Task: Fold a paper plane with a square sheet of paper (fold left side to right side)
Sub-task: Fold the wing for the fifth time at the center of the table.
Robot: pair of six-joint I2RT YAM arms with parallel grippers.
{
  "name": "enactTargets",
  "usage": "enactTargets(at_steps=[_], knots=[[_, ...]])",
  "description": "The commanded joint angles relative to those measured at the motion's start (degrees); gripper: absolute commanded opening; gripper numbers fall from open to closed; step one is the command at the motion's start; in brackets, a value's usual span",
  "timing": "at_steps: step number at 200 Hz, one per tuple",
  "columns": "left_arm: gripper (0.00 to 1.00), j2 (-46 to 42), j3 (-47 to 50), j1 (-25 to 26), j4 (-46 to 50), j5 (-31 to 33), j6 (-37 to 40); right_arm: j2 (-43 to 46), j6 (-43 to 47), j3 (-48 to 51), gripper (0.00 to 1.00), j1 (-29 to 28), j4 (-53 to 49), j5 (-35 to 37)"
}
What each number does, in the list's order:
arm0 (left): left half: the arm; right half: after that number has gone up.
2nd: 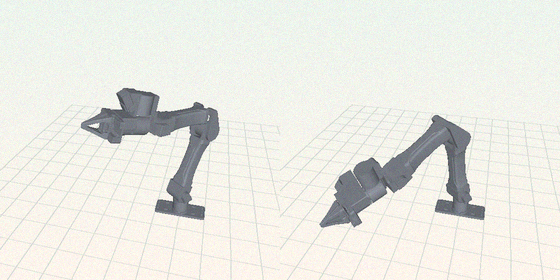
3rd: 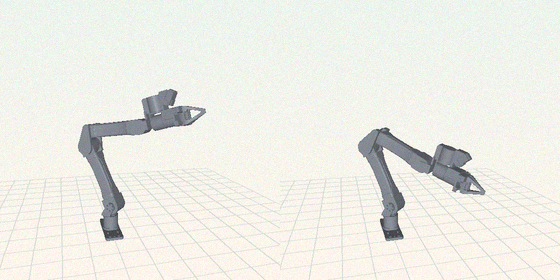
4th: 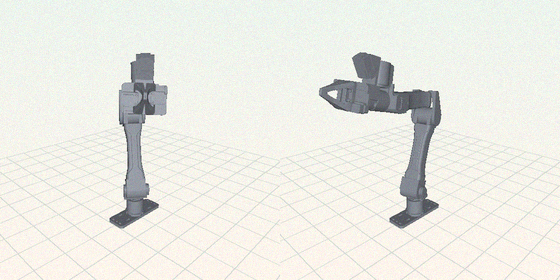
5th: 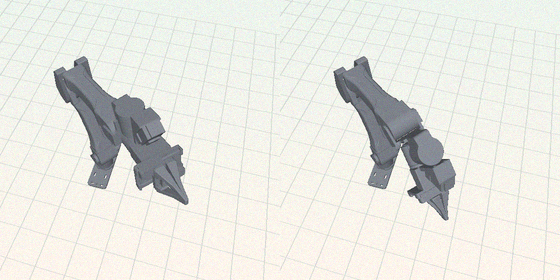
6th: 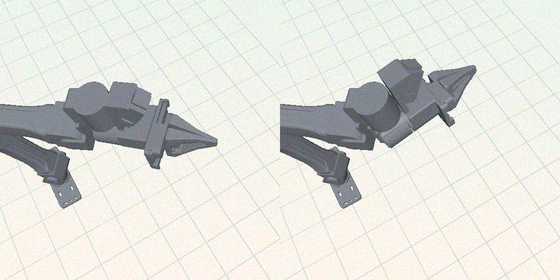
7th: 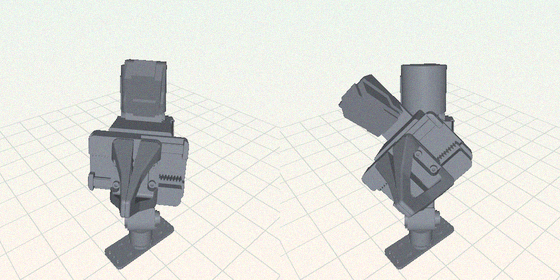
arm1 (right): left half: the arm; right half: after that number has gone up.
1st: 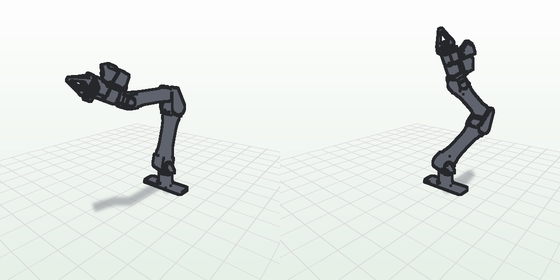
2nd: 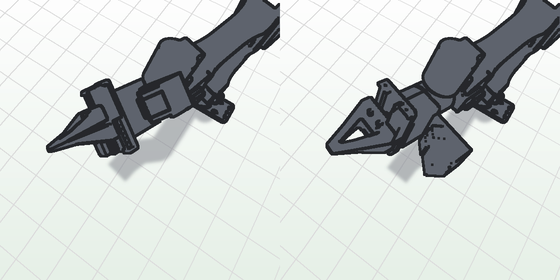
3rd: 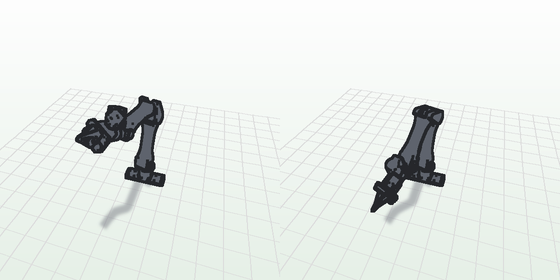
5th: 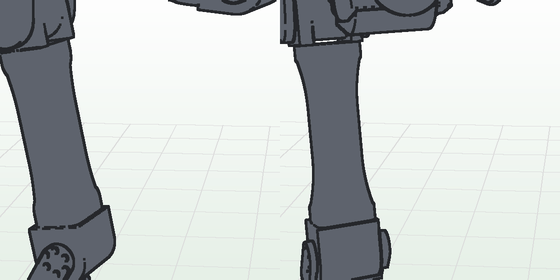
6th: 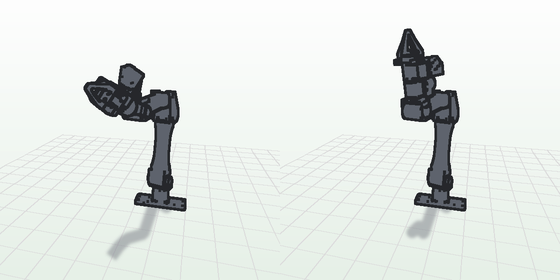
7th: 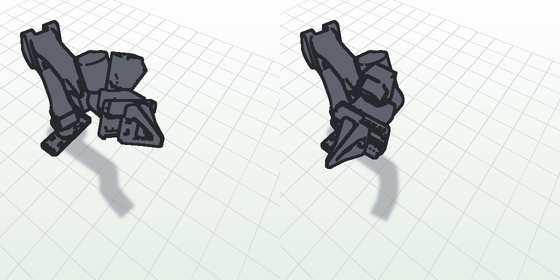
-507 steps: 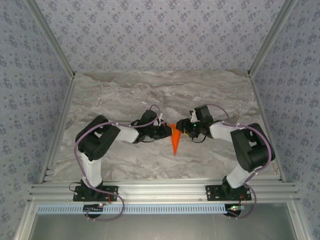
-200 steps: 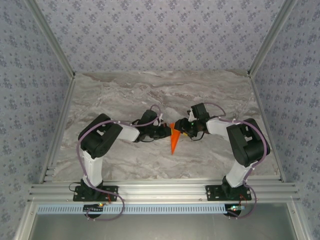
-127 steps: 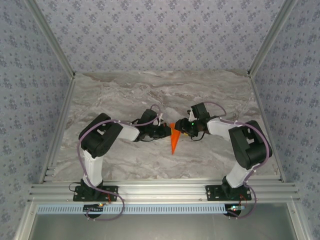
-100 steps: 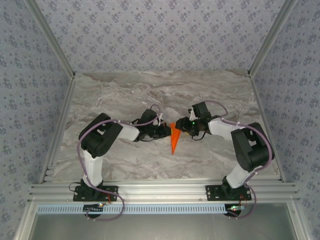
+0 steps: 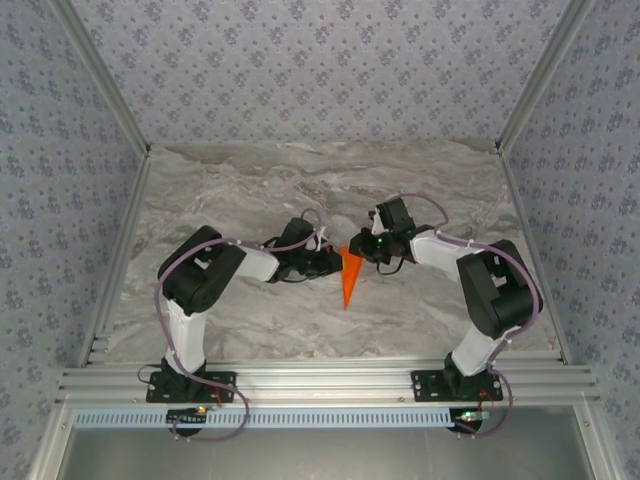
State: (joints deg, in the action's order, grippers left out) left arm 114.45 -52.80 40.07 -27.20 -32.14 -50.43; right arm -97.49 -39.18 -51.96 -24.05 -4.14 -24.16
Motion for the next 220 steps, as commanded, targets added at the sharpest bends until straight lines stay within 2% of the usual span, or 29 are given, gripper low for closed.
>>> enactTargets(at_steps=[1,75,220], knots=[[0.02,2.9,-1.3,0.4,0.3,2.5,1.3,-2.0,0.7,-1.8,0.18,-0.2,-1.6,1.0],[0.02,3.2,-1.7,0.4,0.5,2.2,1.4,-3.7,4.7,-3.0,0.18,-0.4,-6.7,3.7],[0.03,3.0,-2.0,0.4,0.3,1.7,0.7,-6.0,5.4,-0.9,0.19,0.0,-9.5,7.4]])
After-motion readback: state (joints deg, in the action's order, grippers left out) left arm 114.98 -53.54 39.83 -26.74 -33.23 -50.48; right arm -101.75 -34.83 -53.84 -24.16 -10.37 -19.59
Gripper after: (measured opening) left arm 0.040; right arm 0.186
